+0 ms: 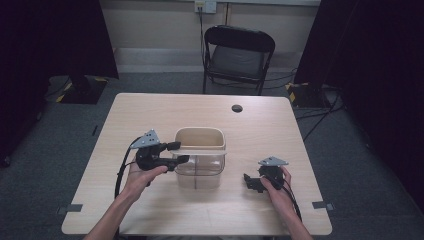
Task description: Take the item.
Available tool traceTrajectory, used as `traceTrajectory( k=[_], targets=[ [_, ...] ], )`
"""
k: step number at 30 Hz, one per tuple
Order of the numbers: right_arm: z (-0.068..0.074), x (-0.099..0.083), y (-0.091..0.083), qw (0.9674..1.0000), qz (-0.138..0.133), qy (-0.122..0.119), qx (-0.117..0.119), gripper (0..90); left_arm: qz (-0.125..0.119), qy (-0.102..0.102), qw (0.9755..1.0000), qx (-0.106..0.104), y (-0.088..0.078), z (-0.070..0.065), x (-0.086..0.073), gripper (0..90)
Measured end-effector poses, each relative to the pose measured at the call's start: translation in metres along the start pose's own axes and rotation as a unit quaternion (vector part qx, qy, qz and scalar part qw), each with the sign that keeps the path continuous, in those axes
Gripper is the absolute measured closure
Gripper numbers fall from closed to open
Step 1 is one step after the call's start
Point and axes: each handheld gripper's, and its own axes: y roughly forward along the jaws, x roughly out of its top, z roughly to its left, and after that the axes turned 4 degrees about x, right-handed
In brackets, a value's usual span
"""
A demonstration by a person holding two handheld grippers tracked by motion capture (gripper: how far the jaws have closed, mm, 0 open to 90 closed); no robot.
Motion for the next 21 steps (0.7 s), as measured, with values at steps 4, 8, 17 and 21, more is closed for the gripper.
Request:
traceTrajectory(
  k=[4, 8, 17, 21],
  targets=[
    [0.0, 0.0, 0.0, 1.0, 0.0, 0.0, 0.0, 11.6, 0.0, -0.006, 1.0, 0.0, -0.0004, 0.0005, 0.0006, 36.6],
    [0.0, 0.0, 0.0, 1.0, 0.0, 0.0, 0.0, 11.6, 0.003, -0.002, 1.0, 0.0, -0.0011, 0.0023, 0.0018, 38.0],
    [0.0002, -0.0001, -0.0001, 1.0, 0.0, 0.0, 0.0, 11.6, -0.001, -0.009, 1.0, 0.001, -0.0012, 0.0027, 0.0036, 40.5],
    [0.0002, -0.0001, -0.0001, 1.0, 0.0, 0.0, 0.0, 11.6, 0.0, -0.011, 0.9999, 0.001, -0.0012, 0.0026, 0.0042, 40.6]
  ],
)
